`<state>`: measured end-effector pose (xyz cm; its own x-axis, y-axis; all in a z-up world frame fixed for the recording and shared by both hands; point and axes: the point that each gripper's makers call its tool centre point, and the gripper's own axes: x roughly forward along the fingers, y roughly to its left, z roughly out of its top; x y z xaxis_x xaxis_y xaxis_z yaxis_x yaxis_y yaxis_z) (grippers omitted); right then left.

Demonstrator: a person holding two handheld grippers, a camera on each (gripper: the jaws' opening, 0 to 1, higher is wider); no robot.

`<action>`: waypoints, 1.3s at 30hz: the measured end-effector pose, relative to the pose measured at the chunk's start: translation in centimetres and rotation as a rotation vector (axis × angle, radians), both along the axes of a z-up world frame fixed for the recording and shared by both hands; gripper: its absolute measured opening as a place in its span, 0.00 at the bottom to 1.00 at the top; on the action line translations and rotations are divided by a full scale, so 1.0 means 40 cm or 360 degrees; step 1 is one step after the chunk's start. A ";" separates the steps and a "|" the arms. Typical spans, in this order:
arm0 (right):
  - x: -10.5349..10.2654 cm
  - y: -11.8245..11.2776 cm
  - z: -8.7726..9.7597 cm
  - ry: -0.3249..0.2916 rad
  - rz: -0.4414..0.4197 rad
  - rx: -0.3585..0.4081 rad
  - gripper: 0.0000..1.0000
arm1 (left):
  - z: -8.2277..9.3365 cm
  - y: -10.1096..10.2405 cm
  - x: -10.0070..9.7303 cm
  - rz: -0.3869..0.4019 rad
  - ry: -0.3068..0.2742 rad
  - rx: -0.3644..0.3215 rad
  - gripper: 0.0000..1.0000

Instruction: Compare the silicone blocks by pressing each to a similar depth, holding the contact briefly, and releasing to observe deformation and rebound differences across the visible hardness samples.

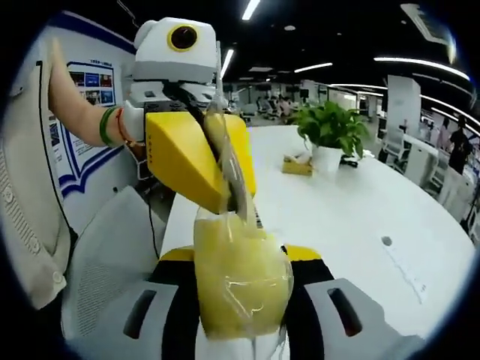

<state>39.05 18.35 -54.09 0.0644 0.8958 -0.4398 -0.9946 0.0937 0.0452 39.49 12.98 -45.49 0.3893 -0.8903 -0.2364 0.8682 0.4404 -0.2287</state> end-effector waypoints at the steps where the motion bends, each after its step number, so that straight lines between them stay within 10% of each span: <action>1: -0.003 0.001 0.002 -0.0003 0.0007 -0.0001 0.34 | 0.002 -0.001 -0.005 -0.0013 -0.0009 0.0002 0.00; 21: -0.041 0.010 0.015 -0.0002 -0.0118 0.0011 0.21 | 0.019 -0.003 -0.057 -0.0160 -0.0081 -0.0007 0.00; 39: -0.065 0.024 0.005 0.0097 -0.0121 0.0059 0.15 | 0.007 -0.004 -0.080 -0.0268 -0.0323 0.0131 0.00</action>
